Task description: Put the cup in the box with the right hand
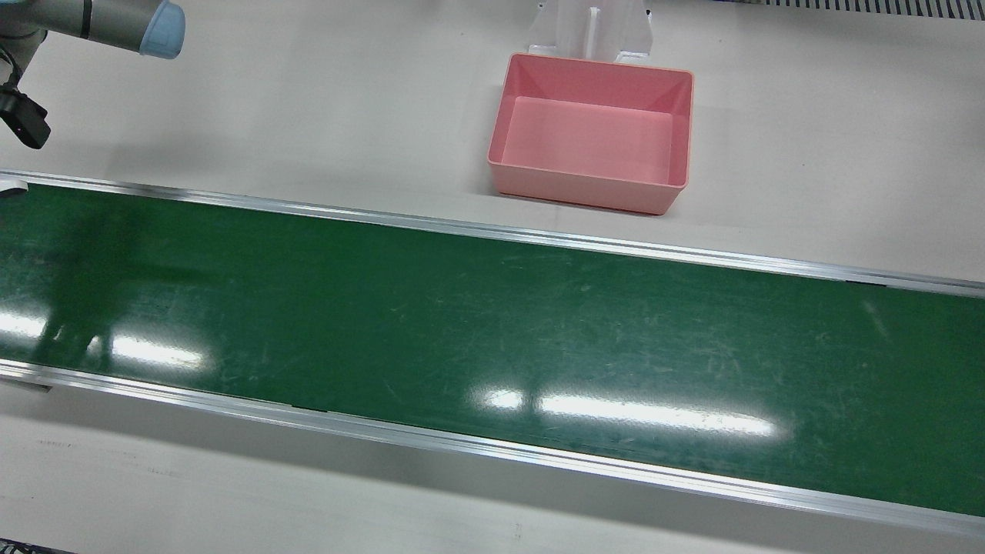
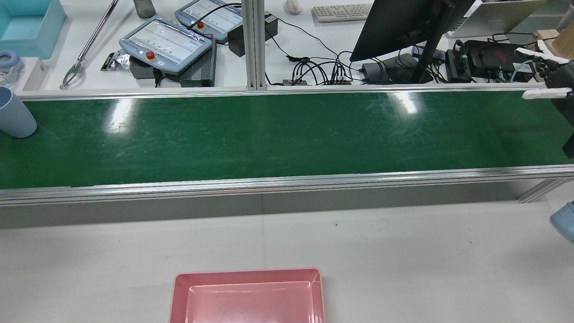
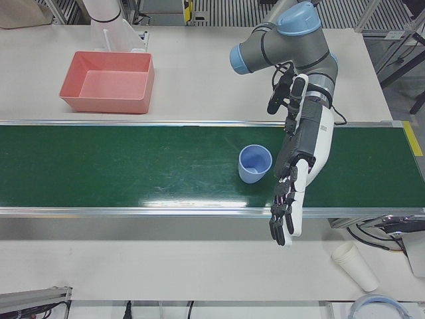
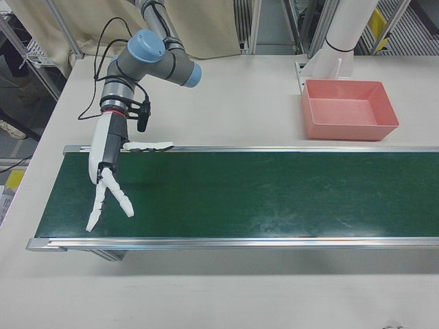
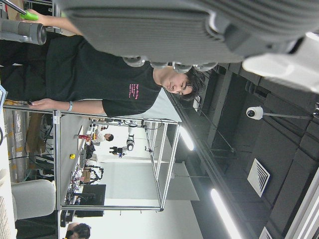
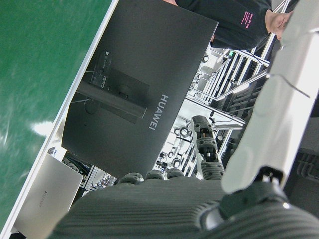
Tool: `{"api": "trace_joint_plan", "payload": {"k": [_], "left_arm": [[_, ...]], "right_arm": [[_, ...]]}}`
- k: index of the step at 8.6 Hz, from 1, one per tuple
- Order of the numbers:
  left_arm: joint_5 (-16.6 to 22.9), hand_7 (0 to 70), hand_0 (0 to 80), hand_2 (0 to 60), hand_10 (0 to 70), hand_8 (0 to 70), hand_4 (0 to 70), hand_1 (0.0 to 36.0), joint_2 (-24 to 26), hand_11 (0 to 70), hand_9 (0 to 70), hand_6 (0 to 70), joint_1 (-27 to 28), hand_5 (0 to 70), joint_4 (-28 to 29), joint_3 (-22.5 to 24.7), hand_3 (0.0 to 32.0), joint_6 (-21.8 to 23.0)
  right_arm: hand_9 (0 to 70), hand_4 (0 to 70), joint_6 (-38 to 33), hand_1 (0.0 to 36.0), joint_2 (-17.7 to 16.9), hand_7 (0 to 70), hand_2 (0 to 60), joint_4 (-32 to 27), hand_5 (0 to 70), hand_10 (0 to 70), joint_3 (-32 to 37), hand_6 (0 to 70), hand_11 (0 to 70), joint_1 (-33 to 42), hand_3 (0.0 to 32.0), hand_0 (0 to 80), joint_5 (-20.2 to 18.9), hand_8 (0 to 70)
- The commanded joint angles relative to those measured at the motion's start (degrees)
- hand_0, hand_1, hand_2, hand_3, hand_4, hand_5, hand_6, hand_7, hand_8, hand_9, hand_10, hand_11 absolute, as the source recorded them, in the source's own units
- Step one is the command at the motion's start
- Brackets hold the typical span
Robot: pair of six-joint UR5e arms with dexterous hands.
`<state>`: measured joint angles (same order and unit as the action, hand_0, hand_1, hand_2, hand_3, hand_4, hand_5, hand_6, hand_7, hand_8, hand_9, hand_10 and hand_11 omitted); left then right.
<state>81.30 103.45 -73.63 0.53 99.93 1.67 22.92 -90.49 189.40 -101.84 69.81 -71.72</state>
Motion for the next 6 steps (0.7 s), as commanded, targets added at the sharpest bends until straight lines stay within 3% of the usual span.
{"api": "trace_joint_plan", "payload": {"k": [1, 2, 4, 5, 6], "left_arm": [[0.0, 0.0, 0.0, 0.0, 0.0, 0.0, 0.0, 0.0, 0.0, 0.0, 0.0, 0.0, 0.0, 0.0, 0.0, 0.0, 0.0, 0.0], [0.0, 0.0, 0.0, 0.0, 0.0, 0.0, 0.0, 0.0, 0.0, 0.0, 0.0, 0.0, 0.0, 0.0, 0.0, 0.1, 0.0, 0.0], [0.0, 0.0, 0.0, 0.0, 0.0, 0.0, 0.0, 0.0, 0.0, 0.0, 0.0, 0.0, 0.0, 0.0, 0.0, 0.1, 0.0, 0.0], [0.0, 0.0, 0.0, 0.0, 0.0, 0.0, 0.0, 0.0, 0.0, 0.0, 0.0, 0.0, 0.0, 0.0, 0.0, 0.1, 0.0, 0.0], [0.1, 0.0, 0.0, 0.0, 0.0, 0.0, 0.0, 0.0, 0.0, 0.0, 0.0, 0.0, 0.0, 0.0, 0.0, 0.1, 0.0, 0.0]], "right_arm": [[0.0, 3.0, 2.1, 12.2, 0.1, 0.0, 3.7, -3.1, 4.0, 0.0, 1.0, 0.0, 0.0, 0.6, 0.0, 50.5, -0.1, 0.0], [0.0, 3.5, 1.9, 10.6, 0.7, 0.0, 0.0, -3.2, 4.1, 0.0, 0.9, 0.0, 0.0, 0.4, 0.0, 51.7, -0.2, 0.0], [0.0, 5.3, 1.8, 11.5, 2.0, 0.0, 0.0, -3.2, 4.2, 0.0, 0.9, 0.0, 0.0, -0.7, 0.0, 52.1, -0.2, 0.0], [0.0, 6.0, 1.8, 13.6, 2.6, 0.0, 4.3, -3.2, 4.1, 0.0, 0.9, 0.0, 0.0, -1.5, 0.0, 51.4, -0.2, 0.0], [0.0, 7.6, 1.8, 12.7, 3.1, 0.0, 2.2, -3.2, 4.0, 0.0, 0.9, 0.0, 0.0, -2.0, 0.0, 51.7, -0.3, 0.0]]}}
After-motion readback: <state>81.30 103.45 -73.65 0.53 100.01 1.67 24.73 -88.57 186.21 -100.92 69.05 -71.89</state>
